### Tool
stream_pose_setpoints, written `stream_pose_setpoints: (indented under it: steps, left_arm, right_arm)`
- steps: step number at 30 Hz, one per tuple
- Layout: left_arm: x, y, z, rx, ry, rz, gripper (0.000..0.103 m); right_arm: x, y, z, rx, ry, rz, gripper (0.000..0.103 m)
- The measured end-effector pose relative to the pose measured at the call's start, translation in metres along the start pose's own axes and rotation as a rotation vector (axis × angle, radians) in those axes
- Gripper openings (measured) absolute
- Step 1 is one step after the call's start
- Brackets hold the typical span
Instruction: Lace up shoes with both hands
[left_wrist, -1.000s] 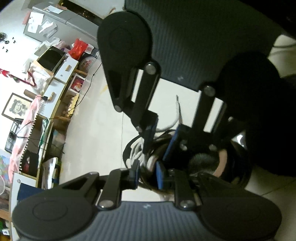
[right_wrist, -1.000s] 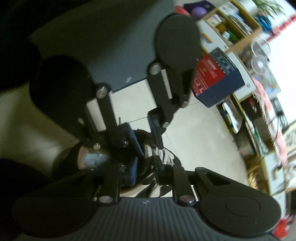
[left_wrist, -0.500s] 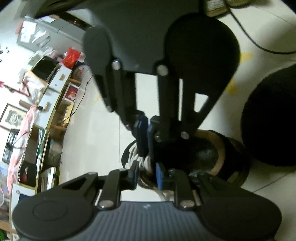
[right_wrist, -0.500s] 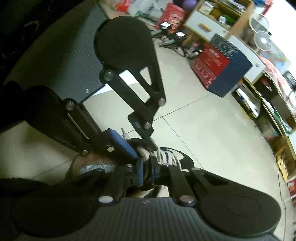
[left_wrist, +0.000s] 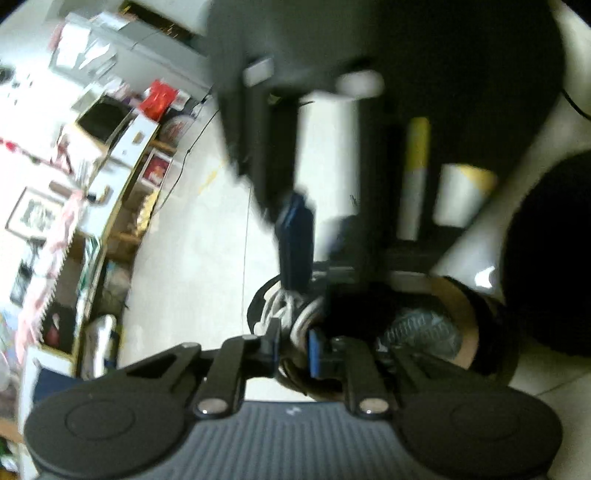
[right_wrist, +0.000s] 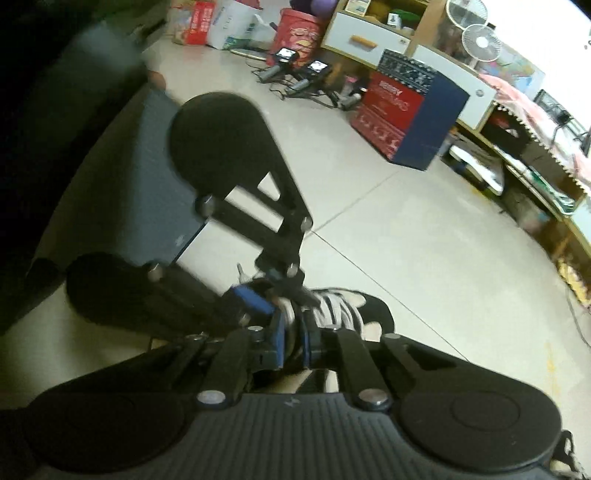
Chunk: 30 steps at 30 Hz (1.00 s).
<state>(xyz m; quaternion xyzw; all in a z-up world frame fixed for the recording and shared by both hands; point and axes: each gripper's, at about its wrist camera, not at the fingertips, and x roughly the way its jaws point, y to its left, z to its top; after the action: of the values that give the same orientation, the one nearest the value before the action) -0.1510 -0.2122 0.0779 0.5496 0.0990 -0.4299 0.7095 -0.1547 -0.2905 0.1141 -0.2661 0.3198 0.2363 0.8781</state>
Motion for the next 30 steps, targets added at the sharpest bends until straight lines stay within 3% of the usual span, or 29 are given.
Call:
stream_pose_setpoints:
  steps: [2,7,9,11,13,15,18,20,25,30]
  left_arm:
    - [0.000,0.007,-0.001,-0.068,-0.003,-0.017,0.015]
    - [0.000,0.019,-0.007,-0.216,-0.006,-0.051,0.015]
    - [0.001,0.022,-0.011,-0.258,-0.002,-0.062,0.015]
    - [0.001,0.019,-0.012,-0.255,-0.005,-0.061,0.015]
    - [0.002,0.016,-0.012,-0.245,-0.011,-0.059,0.015]
    - [0.002,0.015,-0.012,-0.234,-0.016,-0.056,0.015]
    - [0.003,0.019,-0.013,-0.246,-0.015,-0.059,0.015]
    - [0.002,0.017,-0.015,-0.215,-0.022,-0.048,0.015]
    - [-0.005,0.004,-0.016,-0.062,-0.053,-0.015,0.018]
    - [-0.006,0.005,-0.011,-0.040,-0.053,-0.040,0.018]
  right_arm:
    - [-0.002,0.005,-0.006,0.031,0.035,-0.048,0.035]
    - [0.015,0.002,-0.016,0.179,0.126,-0.033,0.034]
    - [0.022,-0.008,-0.015,0.302,0.156,-0.035,0.034]
    - [0.027,-0.021,-0.016,0.436,0.183,-0.028,0.028]
    - [0.026,-0.029,-0.021,0.506,0.189,-0.028,0.028]
    - [0.022,-0.020,-0.022,0.423,0.164,-0.064,0.030]
    - [0.017,0.011,-0.018,0.168,0.105,-0.172,0.034]
    - [0.013,0.017,-0.017,0.100,0.073,-0.199,0.033]
    - [0.007,0.003,-0.023,0.209,0.068,-0.151,0.022]
    - [0.029,-0.027,-0.011,0.348,0.060,-0.071,0.020]
